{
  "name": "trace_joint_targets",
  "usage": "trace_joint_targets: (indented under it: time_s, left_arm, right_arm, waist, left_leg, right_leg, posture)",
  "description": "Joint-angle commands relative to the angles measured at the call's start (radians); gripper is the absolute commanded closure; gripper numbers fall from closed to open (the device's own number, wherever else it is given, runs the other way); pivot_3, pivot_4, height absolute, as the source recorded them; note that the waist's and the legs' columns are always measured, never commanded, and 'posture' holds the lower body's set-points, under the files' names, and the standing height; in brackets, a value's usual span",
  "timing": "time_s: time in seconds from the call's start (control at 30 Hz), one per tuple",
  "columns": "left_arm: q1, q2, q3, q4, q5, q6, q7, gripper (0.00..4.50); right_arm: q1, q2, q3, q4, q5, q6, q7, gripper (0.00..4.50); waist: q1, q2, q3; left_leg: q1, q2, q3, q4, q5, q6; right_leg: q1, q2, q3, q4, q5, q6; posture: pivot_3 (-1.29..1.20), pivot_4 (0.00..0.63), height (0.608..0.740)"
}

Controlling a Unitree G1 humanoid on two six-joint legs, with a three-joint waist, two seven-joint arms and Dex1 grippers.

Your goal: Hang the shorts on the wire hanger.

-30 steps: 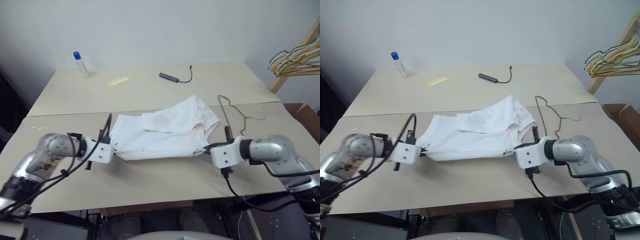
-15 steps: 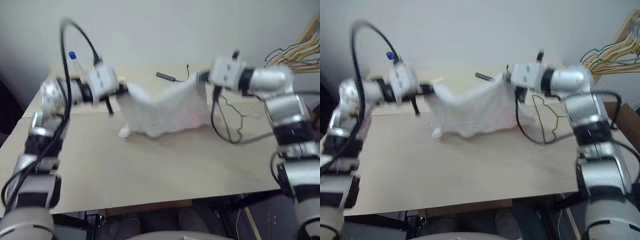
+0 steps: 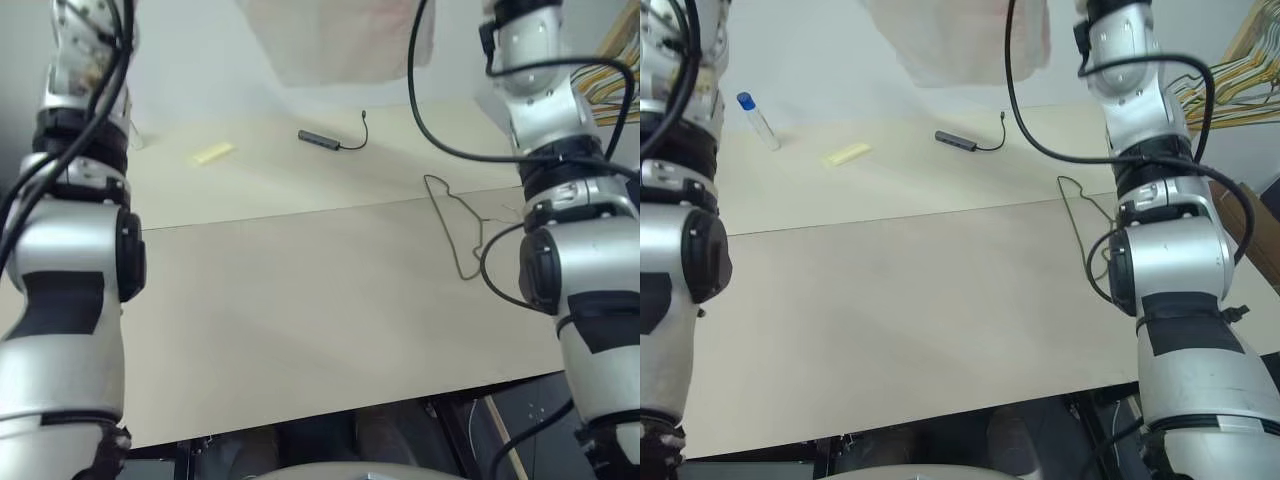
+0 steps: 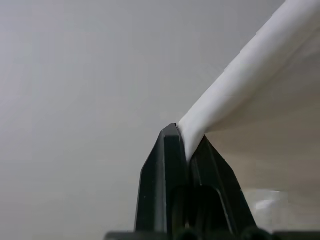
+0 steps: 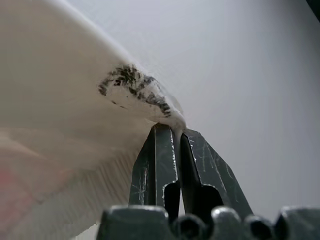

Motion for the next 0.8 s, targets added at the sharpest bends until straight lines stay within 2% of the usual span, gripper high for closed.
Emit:
trace_joint_targets:
  time_s: [0.03, 0.1, 0.23, 0.3, 0.37, 0.53, 0.6, 0.8]
  left_arm:
    - [0.200, 0.044, 0.010, -0.219, -0.122, -0.048, -0.281, 4.43]
    - [0.386, 0.092, 0.011, -0.428, -0.209, 0.032, -0.437, 4.43]
    - [0.717, 0.209, 0.023, -0.816, -0.327, 0.241, -0.635, 4.43]
    - [0.857, 0.276, 0.036, -0.961, -0.363, 0.334, -0.706, 4.43]
    - [0.983, 0.344, 0.051, -1.082, -0.389, 0.426, -0.767, 4.43]
    - [1.157, 0.445, 0.087, -1.226, -0.439, 0.526, -0.884, 4.43]
    - [1.198, 0.478, 0.094, -1.254, -0.448, 0.549, -0.931, 4.43]
    - [1.318, 0.579, 0.097, -1.340, -0.466, 0.565, -1.099, 4.43]
  right_arm:
    - [0.113, -0.024, 0.005, 0.004, 0.080, -0.105, 0.269, 4.50]
    - [0.213, -0.042, 0.029, -0.016, 0.109, -0.161, 0.443, 4.50]
    - [0.385, -0.059, 0.071, -0.080, 0.177, -0.233, 0.725, 4.50]
    - [0.459, -0.071, 0.103, -0.111, 0.193, -0.258, 0.845, 4.50]
    - [0.517, -0.091, 0.135, -0.130, 0.172, -0.297, 0.903, 4.50]
    - [0.571, -0.127, 0.170, -0.157, 0.108, -0.348, 0.919, 4.50]
    - [0.575, -0.144, 0.183, -0.162, 0.049, -0.364, 0.878, 4.50]
    - [0.582, -0.186, 0.219, -0.180, -0.160, -0.365, 0.689, 4.50]
  waist:
    - [-0.010, 0.000, 0.000]
    - [-0.029, 0.000, 0.000]
    - [-0.066, 0.000, 0.000]
    - [-0.084, 0.000, 0.000]
    - [-0.096, 0.000, 0.000]
    - [-0.095, 0.000, 0.001]
    - [-0.091, 0.000, 0.001]
    - [-0.071, 0.000, 0.001]
  left_leg:
    - [0.002, -0.001, 0.000, 0.000, 0.001, 0.002]
    - [0.002, -0.001, -0.002, 0.000, 0.002, 0.003]
    - [0.010, -0.002, -0.007, 0.001, 0.003, 0.004]
    - [0.013, -0.001, -0.009, 0.002, 0.004, 0.004]
    - [0.019, -0.002, -0.009, 0.002, 0.004, 0.005]
    - [0.041, -0.001, -0.009, 0.000, 0.003, 0.005]
    - [0.048, 0.000, -0.009, -0.001, 0.001, 0.007]
    - [0.046, 0.004, -0.008, -0.001, -0.002, 0.007]
  right_leg:
    - [0.003, 0.000, 0.000, -0.001, 0.000, 0.000]
    - [0.005, -0.001, 0.000, -0.002, 0.000, 0.001]
    - [0.012, -0.001, 0.000, 0.003, 0.000, 0.001]
    - [0.015, -0.001, 0.001, 0.003, 0.000, 0.001]
    - [0.019, -0.001, 0.002, 0.002, 0.000, 0.001]
    - [0.043, 0.001, 0.001, -0.003, -0.001, 0.002]
    - [0.052, 0.001, 0.000, -0.007, -0.002, 0.002]
    - [0.051, 0.004, 0.000, -0.012, -0.002, 0.001]
  posture:
    - [-0.13, 0.000, 0.740]
    - [-0.13, 0.000, 0.740]
    - [-0.12, 0.000, 0.740]
    - [-0.11, 0.000, 0.740]
    - [-0.11, 0.000, 0.740]
    - [-0.11, 0.000, 0.740]
    - [-0.11, 0.000, 0.740]
    - [-0.13, 0.000, 0.740]
